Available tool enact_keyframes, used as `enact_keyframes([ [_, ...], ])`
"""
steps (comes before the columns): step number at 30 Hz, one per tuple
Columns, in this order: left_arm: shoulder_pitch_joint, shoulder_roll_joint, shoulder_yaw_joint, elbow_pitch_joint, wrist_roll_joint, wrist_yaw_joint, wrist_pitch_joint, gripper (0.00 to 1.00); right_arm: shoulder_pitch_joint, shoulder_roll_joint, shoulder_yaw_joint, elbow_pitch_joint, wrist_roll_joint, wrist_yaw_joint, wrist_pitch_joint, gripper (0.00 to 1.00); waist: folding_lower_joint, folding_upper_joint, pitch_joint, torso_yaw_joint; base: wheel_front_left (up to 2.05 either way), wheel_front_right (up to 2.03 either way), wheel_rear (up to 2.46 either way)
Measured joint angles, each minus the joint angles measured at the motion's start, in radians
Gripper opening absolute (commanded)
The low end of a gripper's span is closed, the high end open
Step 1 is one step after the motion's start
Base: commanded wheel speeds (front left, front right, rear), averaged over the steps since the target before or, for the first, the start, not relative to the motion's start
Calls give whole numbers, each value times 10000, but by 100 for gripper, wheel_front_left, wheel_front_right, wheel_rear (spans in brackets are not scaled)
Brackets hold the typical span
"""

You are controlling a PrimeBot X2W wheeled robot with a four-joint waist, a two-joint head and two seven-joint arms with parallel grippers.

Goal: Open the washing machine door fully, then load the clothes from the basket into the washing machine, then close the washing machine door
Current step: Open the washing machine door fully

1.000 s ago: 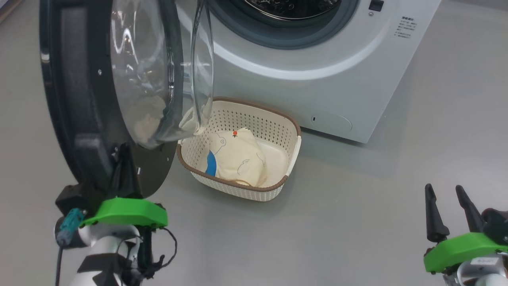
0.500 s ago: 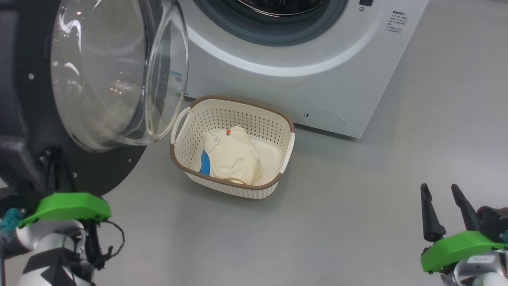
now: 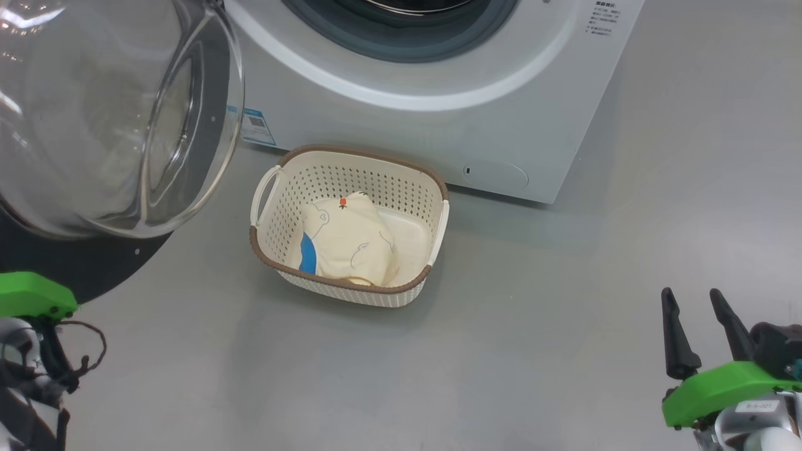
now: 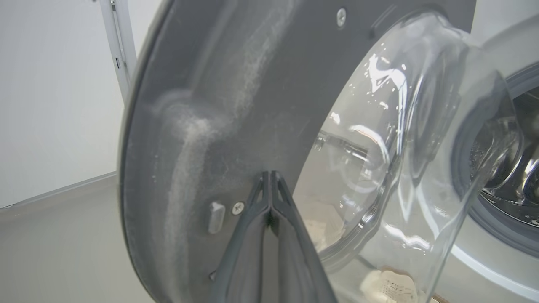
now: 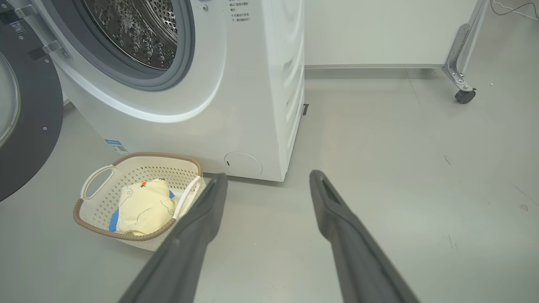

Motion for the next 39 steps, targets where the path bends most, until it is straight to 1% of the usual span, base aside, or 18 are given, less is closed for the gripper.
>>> enact_keyframes([
  [4,-302,178,297,487,38,-4,-2,0,-74,0,-2,2,0,0,2,100,0,0,26,-42,0,0,0],
  [14,-1217,671,652,1931,198,-121,-2,0,-196,0,54,0,-2,0,15,100,0,0,110,-81,0,0,0],
  [22,-1381,696,1051,2207,399,-257,-2,0,-197,0,69,23,0,0,13,100,0,0,147,-132,0,0,0],
  [23,-1379,675,1127,2201,445,-330,-2,0,-196,0,69,25,0,0,13,100,0,0,139,-132,0,0,0],
  [26,-1333,591,1290,2111,546,-337,-2,0,-196,0,69,31,0,0,13,100,0,0,123,-120,0,0,0],
  [29,-1166,355,1511,1749,688,-422,-2,0,-196,0,67,35,2,0,13,100,0,0,100,-97,0,0,0],
  [31,-987,180,1569,1415,825,-426,-2,0,-196,0,61,36,2,0,13,100,0,0,74,-72,0,0,0],
  [39,209,-706,1676,-416,1609,-690,-2,0,-181,0,33,42,0,0,15,100,0,0,-177,-22,0,0,0],
])
